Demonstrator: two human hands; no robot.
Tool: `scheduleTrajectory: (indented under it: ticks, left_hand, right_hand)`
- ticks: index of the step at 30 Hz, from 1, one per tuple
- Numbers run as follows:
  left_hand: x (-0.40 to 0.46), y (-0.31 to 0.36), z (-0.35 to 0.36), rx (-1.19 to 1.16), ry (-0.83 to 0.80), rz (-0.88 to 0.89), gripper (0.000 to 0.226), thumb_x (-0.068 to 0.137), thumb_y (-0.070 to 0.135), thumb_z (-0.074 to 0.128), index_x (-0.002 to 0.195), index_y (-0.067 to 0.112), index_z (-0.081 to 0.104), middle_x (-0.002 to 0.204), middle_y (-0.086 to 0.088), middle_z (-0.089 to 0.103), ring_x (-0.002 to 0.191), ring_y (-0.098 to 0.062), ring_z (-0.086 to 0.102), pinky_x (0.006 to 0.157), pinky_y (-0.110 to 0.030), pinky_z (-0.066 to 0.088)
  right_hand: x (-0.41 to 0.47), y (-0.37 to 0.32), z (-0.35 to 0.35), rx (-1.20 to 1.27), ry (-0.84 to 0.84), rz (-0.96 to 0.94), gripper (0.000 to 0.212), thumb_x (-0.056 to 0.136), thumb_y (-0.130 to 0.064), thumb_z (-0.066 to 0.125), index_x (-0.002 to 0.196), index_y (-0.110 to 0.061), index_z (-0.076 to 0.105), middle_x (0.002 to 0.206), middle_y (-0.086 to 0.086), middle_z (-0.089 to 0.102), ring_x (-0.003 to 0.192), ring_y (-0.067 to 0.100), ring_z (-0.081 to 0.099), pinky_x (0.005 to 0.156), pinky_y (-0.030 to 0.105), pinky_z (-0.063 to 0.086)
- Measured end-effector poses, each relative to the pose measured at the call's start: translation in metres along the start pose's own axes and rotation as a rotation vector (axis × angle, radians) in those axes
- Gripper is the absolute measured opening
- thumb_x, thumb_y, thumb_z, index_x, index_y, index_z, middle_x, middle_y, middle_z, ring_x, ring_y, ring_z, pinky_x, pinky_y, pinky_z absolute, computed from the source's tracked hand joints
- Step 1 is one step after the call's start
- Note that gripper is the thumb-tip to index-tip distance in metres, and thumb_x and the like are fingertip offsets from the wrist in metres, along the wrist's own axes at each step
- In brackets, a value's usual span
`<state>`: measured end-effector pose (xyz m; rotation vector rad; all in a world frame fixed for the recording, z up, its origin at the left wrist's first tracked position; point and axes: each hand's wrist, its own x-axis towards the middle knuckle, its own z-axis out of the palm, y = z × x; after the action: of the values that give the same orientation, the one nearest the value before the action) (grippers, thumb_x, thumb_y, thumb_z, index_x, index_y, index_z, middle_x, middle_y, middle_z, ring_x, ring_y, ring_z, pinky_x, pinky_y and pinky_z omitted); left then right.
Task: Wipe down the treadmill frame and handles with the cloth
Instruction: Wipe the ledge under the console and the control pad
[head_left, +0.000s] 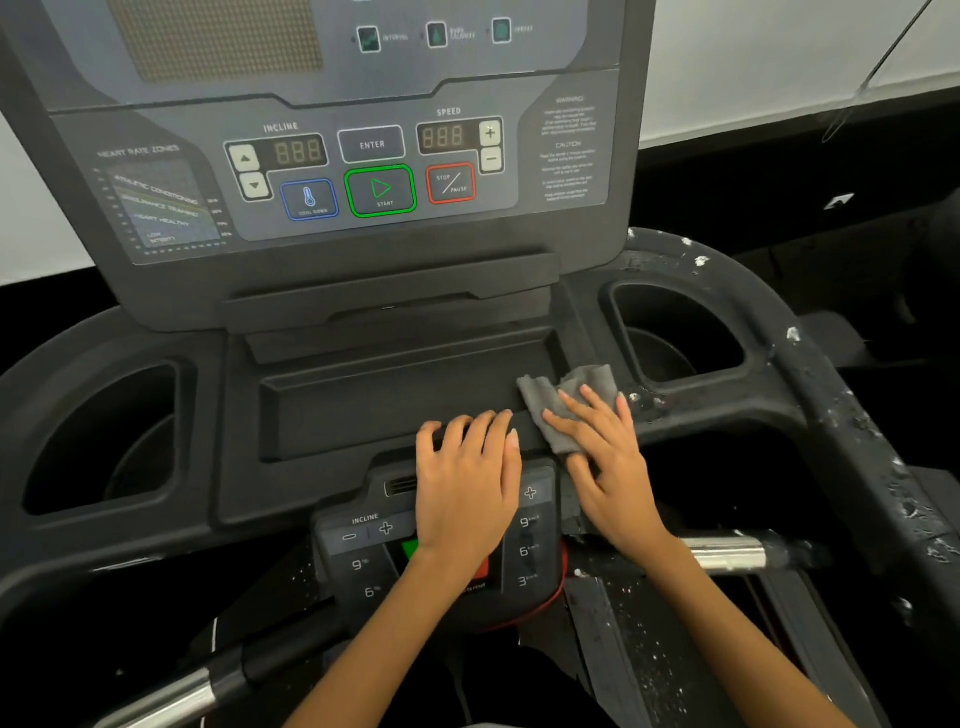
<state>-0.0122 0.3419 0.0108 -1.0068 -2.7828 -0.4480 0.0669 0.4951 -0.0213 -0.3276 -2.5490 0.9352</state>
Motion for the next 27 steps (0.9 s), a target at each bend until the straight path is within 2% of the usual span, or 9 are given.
scheduleTrajectory:
  ticks: [4, 7, 9, 11, 13, 18, 23, 27]
  left_hand:
    - [0.000, 0.001, -0.002, 0.010, 0.027, 0.010, 0.042, 0.100, 0.028, 0.031, 0.127, 0.013, 0.059, 0.105, 0.003, 0.070, 0.097, -0.015, 0.062, 0.094, -0.042, 0.041]
    - [0.000, -0.001, -0.001, 0.016, 0.046, 0.017, 0.043, 0.100, 0.024, 0.030, 0.131, 0.006, 0.055, 0.090, -0.002, 0.071, 0.089, -0.016, 0.066, 0.098, -0.043, 0.041]
    - [0.000, -0.003, 0.001, 0.008, 0.056, 0.026, 0.043, 0.101, 0.022, 0.030, 0.134, 0.003, 0.050, 0.088, -0.003, 0.072, 0.088, -0.016, 0.067, 0.105, -0.043, 0.037]
    - [0.001, -0.006, 0.003, -0.001, 0.070, 0.037, 0.043, 0.100, 0.020, 0.034, 0.136, 0.000, 0.046, 0.089, -0.003, 0.073, 0.088, -0.014, 0.068, 0.108, -0.043, 0.034]
    - [0.001, -0.005, 0.003, -0.008, 0.093, 0.036, 0.042, 0.099, 0.018, 0.038, 0.136, -0.001, 0.046, 0.086, -0.002, 0.073, 0.085, -0.012, 0.068, 0.109, -0.042, 0.033]
    - [0.002, -0.006, 0.001, 0.015, 0.100, 0.029, 0.040, 0.100, 0.017, 0.036, 0.135, 0.001, 0.047, 0.075, 0.000, 0.070, 0.075, -0.012, 0.067, 0.108, -0.042, 0.037]
    - [-0.001, -0.005, 0.000, 0.025, 0.083, 0.036, 0.044, 0.101, 0.027, 0.027, 0.134, 0.010, 0.050, 0.089, -0.001, 0.072, 0.095, -0.017, 0.066, 0.104, -0.045, 0.037]
    - [-0.004, -0.004, 0.001, 0.093, 0.091, 0.070, 0.042, 0.101, 0.030, 0.031, 0.132, 0.015, 0.054, 0.114, 0.000, 0.068, 0.118, -0.022, 0.055, 0.106, -0.053, 0.030]
  right_hand:
    - [-0.011, -0.012, -0.007, 0.259, -0.035, 0.056, 0.036, 0.091, -0.018, 0.042, 0.116, -0.021, 0.069, 0.127, -0.008, 0.062, 0.136, 0.009, 0.042, 0.123, 0.043, 0.012]
    - [-0.019, -0.024, -0.016, 0.373, 0.002, 0.060, 0.035, 0.092, -0.017, 0.044, 0.118, -0.015, 0.068, 0.126, -0.002, 0.063, 0.131, 0.012, 0.049, 0.119, 0.045, 0.023]
    - [-0.030, -0.031, -0.015, 0.292, -0.068, -0.053, 0.040, 0.091, -0.012, 0.046, 0.126, -0.014, 0.064, 0.141, 0.002, 0.053, 0.139, 0.021, 0.041, 0.121, 0.046, 0.019]
    - [-0.043, -0.031, -0.009, 0.201, -0.178, -0.171, 0.046, 0.090, -0.008, 0.047, 0.135, -0.016, 0.057, 0.154, 0.002, 0.038, 0.147, 0.029, 0.025, 0.122, 0.049, 0.009]
    - [-0.054, -0.028, -0.006, 0.158, -0.235, -0.219, 0.050, 0.090, -0.005, 0.047, 0.138, -0.019, 0.054, 0.158, 0.001, 0.031, 0.149, 0.033, 0.014, 0.121, 0.052, 0.003]
    - [-0.075, -0.023, -0.018, 0.111, -0.415, -0.333, 0.045, 0.090, -0.009, 0.047, 0.130, -0.023, 0.062, 0.155, -0.008, 0.037, 0.149, 0.027, 0.018, 0.122, 0.050, 0.001]
    - [-0.096, -0.006, -0.029, 0.067, -0.494, -0.375, 0.041, 0.090, -0.010, 0.046, 0.123, -0.023, 0.067, 0.153, -0.011, 0.040, 0.147, 0.024, 0.026, 0.121, 0.048, 0.011]
    - [-0.115, 0.016, -0.041, -0.058, -0.441, -0.341, 0.047, 0.095, -0.015, 0.041, 0.139, -0.026, 0.052, 0.156, -0.005, 0.035, 0.147, 0.026, 0.026, 0.120, 0.050, 0.012]
